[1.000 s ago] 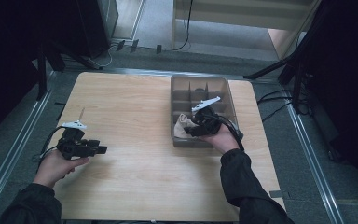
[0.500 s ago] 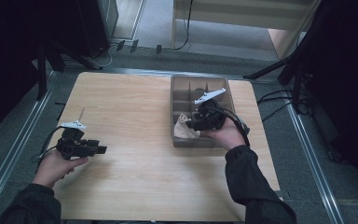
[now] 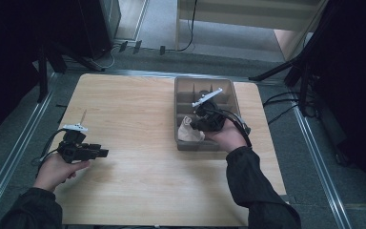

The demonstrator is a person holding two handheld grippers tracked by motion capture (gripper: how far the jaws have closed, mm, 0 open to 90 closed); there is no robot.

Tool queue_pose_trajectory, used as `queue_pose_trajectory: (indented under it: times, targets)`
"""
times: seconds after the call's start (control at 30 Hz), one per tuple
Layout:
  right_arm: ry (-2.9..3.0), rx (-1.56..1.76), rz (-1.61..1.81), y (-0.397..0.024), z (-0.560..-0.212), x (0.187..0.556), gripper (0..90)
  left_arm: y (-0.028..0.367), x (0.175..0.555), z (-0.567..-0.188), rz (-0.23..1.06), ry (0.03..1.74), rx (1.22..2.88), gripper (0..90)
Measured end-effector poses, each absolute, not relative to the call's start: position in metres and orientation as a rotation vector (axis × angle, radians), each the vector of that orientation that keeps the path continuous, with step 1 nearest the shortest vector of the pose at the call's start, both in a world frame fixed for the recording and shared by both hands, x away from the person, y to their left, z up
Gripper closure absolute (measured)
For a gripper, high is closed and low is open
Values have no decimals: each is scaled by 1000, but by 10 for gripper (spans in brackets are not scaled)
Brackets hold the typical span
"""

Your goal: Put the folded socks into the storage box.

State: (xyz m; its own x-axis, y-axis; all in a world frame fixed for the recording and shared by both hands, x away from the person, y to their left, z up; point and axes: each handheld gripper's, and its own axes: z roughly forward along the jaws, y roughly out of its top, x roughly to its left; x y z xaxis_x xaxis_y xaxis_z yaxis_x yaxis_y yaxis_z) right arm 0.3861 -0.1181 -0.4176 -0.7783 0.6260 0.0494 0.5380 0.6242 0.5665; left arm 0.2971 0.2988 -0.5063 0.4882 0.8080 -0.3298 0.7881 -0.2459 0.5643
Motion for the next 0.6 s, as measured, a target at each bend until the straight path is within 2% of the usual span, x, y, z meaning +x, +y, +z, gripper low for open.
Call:
queue_pose_trajectory:
  times: [0.6]
  targets:
    - [2815, 1024, 674, -92, -472, 400, 898, 297, 297, -507, 32, 1296, 2054, 480]
